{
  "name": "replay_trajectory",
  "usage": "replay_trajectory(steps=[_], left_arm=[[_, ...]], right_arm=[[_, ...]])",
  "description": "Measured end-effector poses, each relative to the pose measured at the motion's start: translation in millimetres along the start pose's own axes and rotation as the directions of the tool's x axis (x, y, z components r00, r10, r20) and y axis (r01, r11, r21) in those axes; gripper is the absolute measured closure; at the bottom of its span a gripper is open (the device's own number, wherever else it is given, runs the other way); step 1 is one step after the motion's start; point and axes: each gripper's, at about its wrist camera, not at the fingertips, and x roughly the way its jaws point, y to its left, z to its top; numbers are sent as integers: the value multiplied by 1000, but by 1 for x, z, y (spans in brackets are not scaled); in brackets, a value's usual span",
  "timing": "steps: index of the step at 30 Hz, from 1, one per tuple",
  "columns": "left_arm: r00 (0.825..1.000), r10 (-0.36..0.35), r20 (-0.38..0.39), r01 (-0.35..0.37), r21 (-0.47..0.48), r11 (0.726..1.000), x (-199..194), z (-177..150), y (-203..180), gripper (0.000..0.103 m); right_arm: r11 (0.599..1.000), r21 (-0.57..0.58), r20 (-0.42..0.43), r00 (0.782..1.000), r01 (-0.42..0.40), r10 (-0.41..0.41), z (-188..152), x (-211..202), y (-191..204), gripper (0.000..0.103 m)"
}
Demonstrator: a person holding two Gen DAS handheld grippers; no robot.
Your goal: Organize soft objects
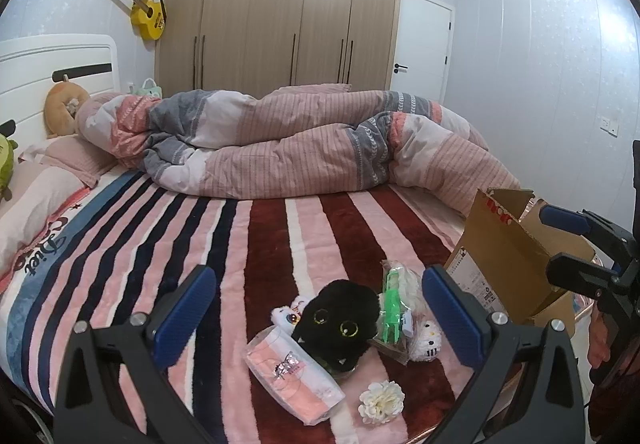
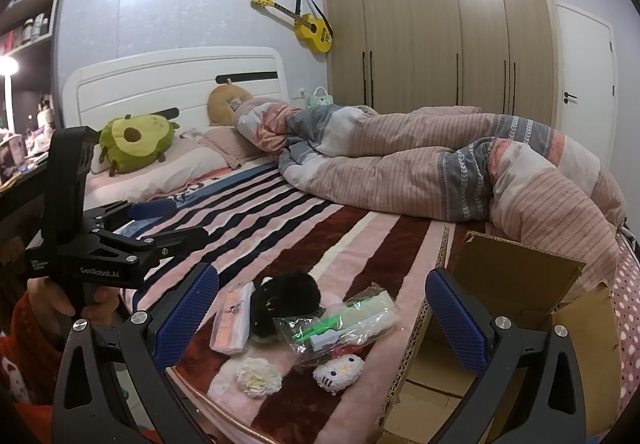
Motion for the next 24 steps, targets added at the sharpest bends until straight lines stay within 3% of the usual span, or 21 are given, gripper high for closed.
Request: replay_trajectory(steps=[24], left_arm=[[1000,9,3,-9,3,1000,1,2,1,0]], right_arm=[[1000,14,-4,1000,-6,6,1,2,-3,0]])
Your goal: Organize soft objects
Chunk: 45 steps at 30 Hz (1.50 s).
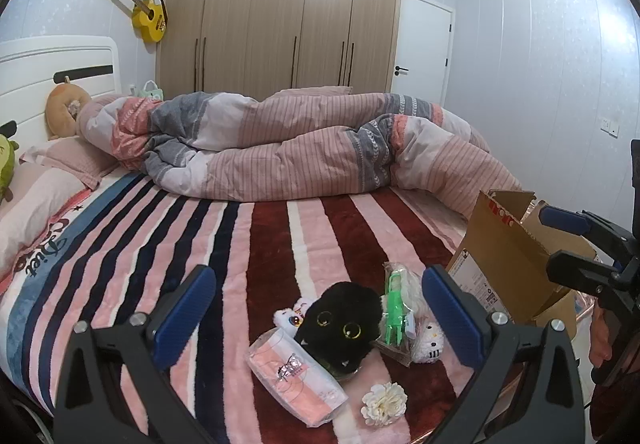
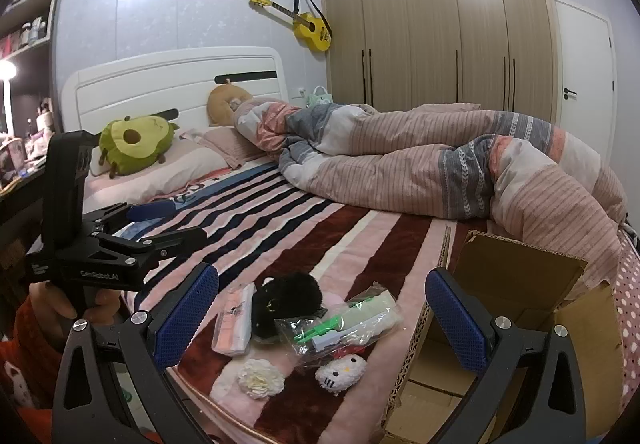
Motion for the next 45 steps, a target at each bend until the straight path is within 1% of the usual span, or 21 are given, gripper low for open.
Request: replay_trajectory(steps=[18,22,26,30,34,37,38,39,41,43,45], left_arm=[[1000,-1,2,1,1,1000,0,-1,1,0],[1000,-2,1,2,-1,1000,0,-1,1,0],[1000,-3,3,3,-3,1000,1,-1,1,0],[1000,-20,10,20,-1,1000,1,-3,2,0],[999,-28,29,28,-1,1000,-3,-7,10,0],[999,-33,33,33,-3,999,-4,-9,20,0],[999,-37,32,37,0,999,-4,-11,24,0],[999,-38,30,38,3,999,-3,-12,28,0],[999,-26,21,26,8,1000,2,-19,36,1],[1000,-21,2,21,0,1000,9,-28,46,1],[999,-27,-29,27,-14,1000,18,-39,54,0]], right_arm=[[1000,3,-1,1000,-6,6,0,1,0,0],[1000,7,-4,1000,-12,12,-5,4,2,0],[1000,-10,-1,1000,8,-8,-6,4,6,0],[998,-21,-14,998,65,-65,-4,4,12,0],[996,-70,-17,999,46,-47,3,2,23,0],[993,-121,-34,999,-17,13,6,4,40,0],[992,-127,-42,999,-30,25,7,6,45,5],[988,-144,-60,997,-50,42,3,11,53,18],[982,-167,-99,993,-87,71,-2,24,65,32],[977,-163,-154,981,-141,116,-16,42,75,33],[971,-127,-226,959,-200,168,-37,63,81,39]])
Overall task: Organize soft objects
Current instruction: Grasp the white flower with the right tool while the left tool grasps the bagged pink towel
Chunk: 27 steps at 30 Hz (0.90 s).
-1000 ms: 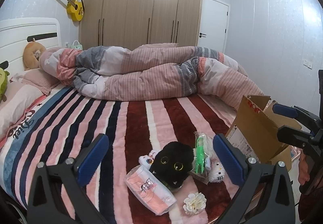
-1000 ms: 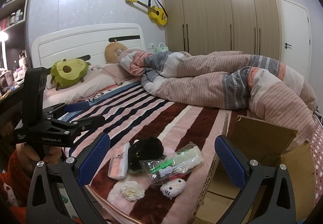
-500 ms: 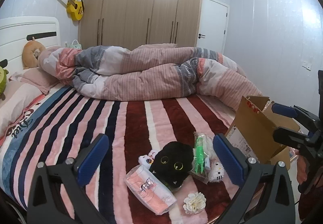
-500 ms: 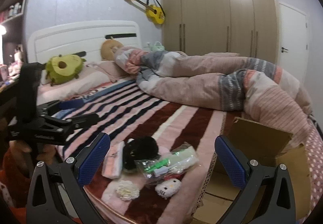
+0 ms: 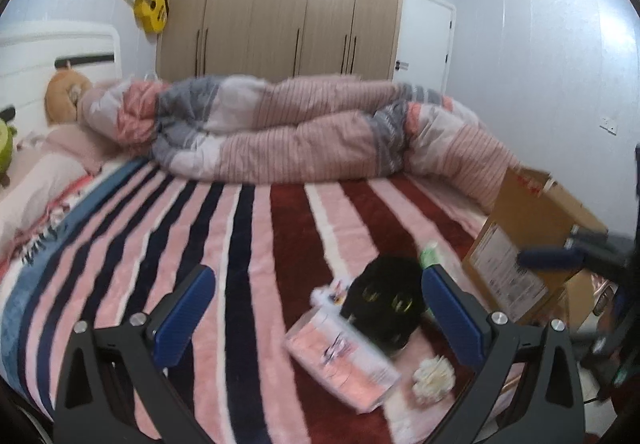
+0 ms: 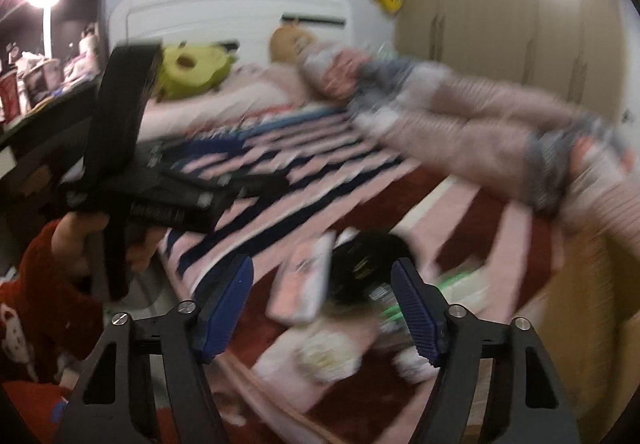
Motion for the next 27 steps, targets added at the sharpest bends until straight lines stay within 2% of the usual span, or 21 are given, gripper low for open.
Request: replay_trajectory(steps=[3,6,9,13,14,15,17,19,21,24,27], left_arm=[[998,-10,-67,8,-29,1000,14,-17,12,0],[987,-85,-136,72,-97,993,29,-37,25,0],[977,-107,-184,86,-118,989,43,-52,27,0],[961,-142,-238,112,-136,984,59,-68,23,1],[957,-155,-247,122,-144,982,63,-70,22,1],[953,-167,-253,132,-152,980,66,-71,21,1],[943,-192,-272,148,-175,973,73,-75,19,1],[929,-232,-287,179,-197,964,78,-79,17,5],[918,-257,-301,199,-212,957,81,-80,15,18],[915,-242,-323,187,-192,963,87,-83,8,33],[915,-233,-328,180,-185,966,90,-82,5,43]], right_arm=[[999,28,-89,996,-28,30,-24,31,0,42],[1000,25,-160,987,4,0,-49,54,-2,42],[998,44,-188,982,40,-31,-63,65,-9,42],[998,48,-217,976,47,-36,-72,71,-14,42],[998,49,-232,972,50,-37,-74,73,-15,46],[997,50,-250,967,54,-40,-74,76,-17,55],[997,55,-264,964,51,-34,-76,81,-18,61],[997,60,-258,965,51,-34,-75,79,-20,68],[996,62,-255,966,60,-42,-73,78,-22,78],[995,71,-256,966,65,-45,-70,75,-24,78],[995,67,-254,966,73,-54,-67,74,-25,78]])
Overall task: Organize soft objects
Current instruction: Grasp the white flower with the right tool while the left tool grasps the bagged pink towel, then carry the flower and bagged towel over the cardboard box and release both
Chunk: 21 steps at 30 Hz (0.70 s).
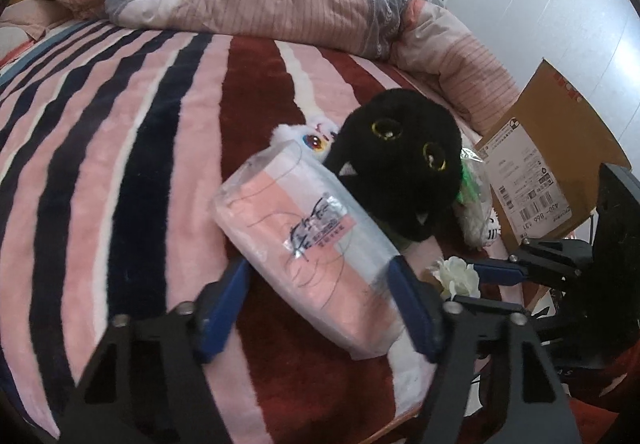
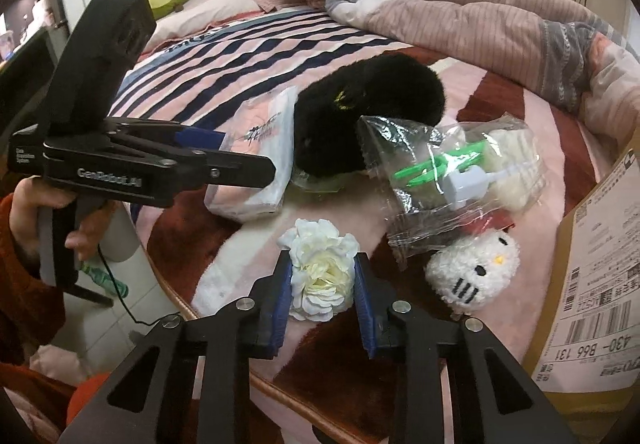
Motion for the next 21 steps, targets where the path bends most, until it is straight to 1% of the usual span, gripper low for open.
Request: replay_trajectory(steps=[1,3,4,5,7,9,12,17,21], left_arm=[[1000,0,-2,0,-4,1000,0,0,0,46],[1000,-5,-6,5,-9,1000,1,1,0,65],[1000,-13,-11,13,-16,1000,0,0,1,70],[1000,-24,-14,24,-19,1000,0,1,2,82],[999,-45,-17,44,-25,999,-2,0,4,85],[999,-50,-6,50,-30,998,-4,0,6,89],[999,-52,13,52,-32,998,-9,0,7,92],[998,-21,67,23,-24,999,-26,6,12,95],[996,10,93,-9,-9,1000,-40,14,15,97]], right_arm=[[1000,-1,0,1000,2,-2,0,-1,2,78],[1000,-1,1,1000,5,-5,0,-2,2,78],[1000,0,2,1000,6,-6,0,-3,2,78],[1000,2,2,1000,8,-8,1,-3,1,78],[1000,7,6,1000,12,-12,3,-4,1,78],[1000,11,13,1000,16,-16,4,-6,0,78],[1000,21,18,1000,20,-20,7,-9,-3,78],[999,23,28,999,23,-24,7,-13,-3,78],[1000,16,47,999,26,-26,10,-17,-2,78]])
